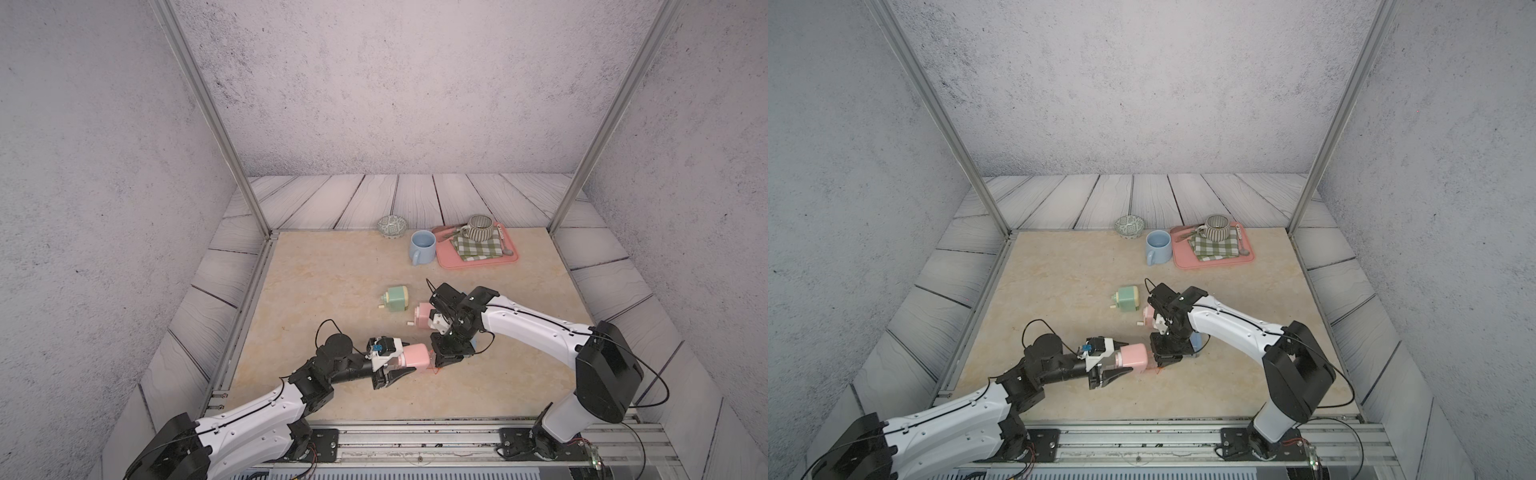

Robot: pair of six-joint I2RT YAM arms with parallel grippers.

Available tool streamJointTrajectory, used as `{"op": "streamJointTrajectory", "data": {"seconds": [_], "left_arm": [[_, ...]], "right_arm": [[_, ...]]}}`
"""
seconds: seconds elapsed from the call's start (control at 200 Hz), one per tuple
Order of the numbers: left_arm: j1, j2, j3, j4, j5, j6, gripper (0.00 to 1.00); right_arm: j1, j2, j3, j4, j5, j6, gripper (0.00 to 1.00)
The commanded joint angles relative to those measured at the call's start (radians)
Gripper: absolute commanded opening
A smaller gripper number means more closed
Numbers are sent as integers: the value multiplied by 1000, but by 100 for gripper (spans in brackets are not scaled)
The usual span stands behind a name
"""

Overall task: Put the tray back into the pencil sharpener
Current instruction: Close the container of the pencil sharpener.

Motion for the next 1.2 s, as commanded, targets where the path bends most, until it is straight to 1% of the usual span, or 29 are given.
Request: {"op": "streamJointTrajectory", "data": {"seconds": [0.0,0.225,0.32,0.465,0.54,0.621,0.766,0.896,0.991,1.081,1.196], "left_arm": [[5,-2,-13,21,-12,-18,0],[8,11,-2,-12,-20,6,0],[7,11,2,-20,-13,14,0],[8,14,9,-23,-18,19,0],[9,16,12,-21,-19,17,0],[8,16,18,-19,-19,19,0],[8,20,17,-20,-23,31,0],[9,21,14,-21,-33,34,0],[7,21,17,-42,-50,36,0],[9,21,16,-43,-65,27,0],[15,17,-5,43,-72,-41,0]], "right_arm": [[14,-11,70,-5,-145,-84,0],[-11,-16,117,-95,-158,-188,0],[-34,-9,130,-139,-135,-211,0],[-41,19,171,-216,-82,-237,0],[-41,46,193,-263,-19,-230,0],[-41,64,205,-289,11,-221,0],[-41,73,211,-288,21,-203,0],[-55,73,194,-289,90,-168,0],[-66,61,181,-273,118,-138,0],[-66,44,172,-239,100,-107,0],[-66,36,143,-190,77,-71,0]]}}
